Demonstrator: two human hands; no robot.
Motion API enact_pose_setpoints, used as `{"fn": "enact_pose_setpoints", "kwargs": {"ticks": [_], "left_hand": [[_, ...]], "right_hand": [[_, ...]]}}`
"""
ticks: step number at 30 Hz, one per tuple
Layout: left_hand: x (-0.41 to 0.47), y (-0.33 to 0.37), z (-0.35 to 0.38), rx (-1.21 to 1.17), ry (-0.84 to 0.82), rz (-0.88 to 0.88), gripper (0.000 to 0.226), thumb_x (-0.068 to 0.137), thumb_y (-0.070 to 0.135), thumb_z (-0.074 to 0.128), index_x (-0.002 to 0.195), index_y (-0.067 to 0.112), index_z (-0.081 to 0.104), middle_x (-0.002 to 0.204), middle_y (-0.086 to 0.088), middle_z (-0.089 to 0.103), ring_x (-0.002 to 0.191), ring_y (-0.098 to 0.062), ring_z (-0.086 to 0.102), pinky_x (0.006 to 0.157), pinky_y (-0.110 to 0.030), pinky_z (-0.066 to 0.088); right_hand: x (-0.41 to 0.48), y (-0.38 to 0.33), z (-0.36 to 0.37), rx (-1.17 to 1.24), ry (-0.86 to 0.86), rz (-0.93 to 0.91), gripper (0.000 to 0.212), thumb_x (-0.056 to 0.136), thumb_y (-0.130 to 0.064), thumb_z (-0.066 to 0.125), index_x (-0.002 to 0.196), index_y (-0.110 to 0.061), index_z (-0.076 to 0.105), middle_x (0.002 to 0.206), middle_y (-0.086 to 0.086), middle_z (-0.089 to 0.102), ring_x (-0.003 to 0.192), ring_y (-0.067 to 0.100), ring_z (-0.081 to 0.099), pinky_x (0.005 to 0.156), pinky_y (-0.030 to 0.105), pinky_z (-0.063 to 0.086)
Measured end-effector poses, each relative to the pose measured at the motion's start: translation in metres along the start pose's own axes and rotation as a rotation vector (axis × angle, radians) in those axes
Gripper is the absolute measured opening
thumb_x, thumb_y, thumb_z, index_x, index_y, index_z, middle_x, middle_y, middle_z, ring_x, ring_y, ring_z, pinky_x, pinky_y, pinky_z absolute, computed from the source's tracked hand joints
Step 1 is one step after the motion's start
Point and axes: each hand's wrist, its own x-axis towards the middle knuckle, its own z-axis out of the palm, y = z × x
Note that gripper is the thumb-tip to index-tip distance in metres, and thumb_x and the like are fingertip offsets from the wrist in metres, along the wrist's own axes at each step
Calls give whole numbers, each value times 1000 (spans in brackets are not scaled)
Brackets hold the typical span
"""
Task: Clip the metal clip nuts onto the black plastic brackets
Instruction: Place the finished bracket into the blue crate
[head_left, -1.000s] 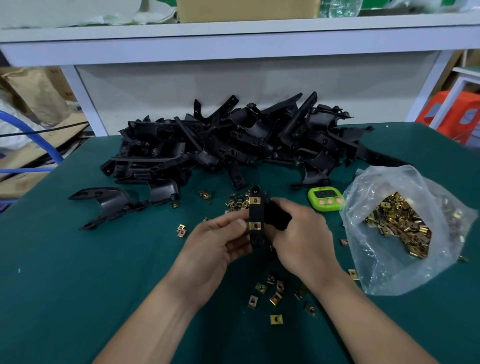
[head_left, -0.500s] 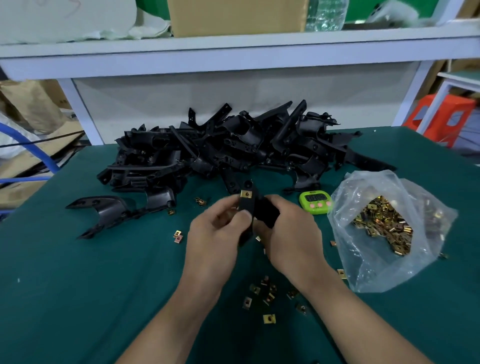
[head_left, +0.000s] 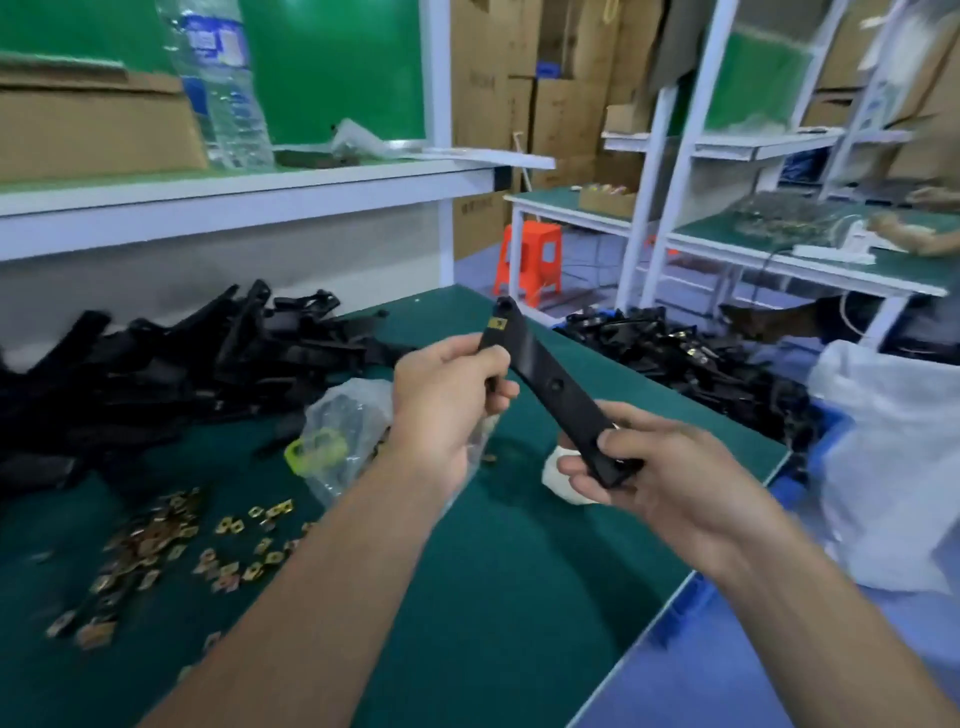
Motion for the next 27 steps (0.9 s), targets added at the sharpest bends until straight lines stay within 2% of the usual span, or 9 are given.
{"fn": "enact_pose_setpoints", "kwargs": {"ticks": [5,10,13,16,19,21,23,25,27], "left_hand": [[10,-67,116,-28,-180,-431,3,94,-3,63,93,-1,62,62,-14,66,47,-18,65,44,-21,54],[30,-111,179,9,-248,-589,8,98,3,61,94,-3,58,49,-11,64,44,-18,64,43,-24,56],[65,-102,211,-45,-383,-605,35,106,26,55,130,1,56,113,-19,71,102,-26,70,77,-33,60],[102,-81,226,-83,-422,-617,64,109,42,44,157,3,30,164,-16,33,152,-29,32,119,-46,35],[127,-67,224,-58,-411,-657,67,111,45,34,162,6,18,170,-13,17,157,-28,16,125,-49,20],[140,-67,219,-47,-407,-650,65,111,47,29,162,8,20,170,-12,16,158,-28,14,126,-50,15],[148,-68,212,-26,-411,-642,65,110,51,25,162,12,23,171,-10,13,158,-27,9,126,-51,12],[148,-70,202,-16,-414,-644,66,108,56,23,161,16,30,171,-9,14,158,-25,15,124,-49,17],[143,-70,192,-17,-398,-637,67,107,59,23,156,16,41,167,-9,28,132,-23,50,108,-42,39]], "right_hand": [[-27,19,-104,292,440,66,21,102,4,47,116,13,60,98,34,72,75,33,75,56,33,61],[-12,28,-155,436,548,112,21,97,11,47,118,16,51,110,41,64,78,43,75,56,39,62],[50,-19,-172,581,594,65,9,101,7,46,109,9,51,132,37,54,105,48,68,56,46,63],[126,-80,-181,525,571,96,39,110,-29,44,131,3,53,150,25,47,134,41,51,95,58,52],[172,-88,-171,361,526,227,53,108,-45,42,121,3,60,138,17,60,108,38,65,90,59,49],[189,-75,-154,306,540,236,47,107,-43,43,126,-2,57,121,16,64,109,37,64,107,56,43],[199,-63,-131,314,480,227,50,107,-43,41,138,-6,54,117,14,68,113,35,66,107,48,45],[200,-55,-112,346,413,219,51,109,-43,37,138,-4,53,87,10,67,98,29,71,92,37,50],[191,-51,-96,324,360,226,38,110,-37,37,101,-7,58,55,4,44,55,18,57,66,28,44]]}}
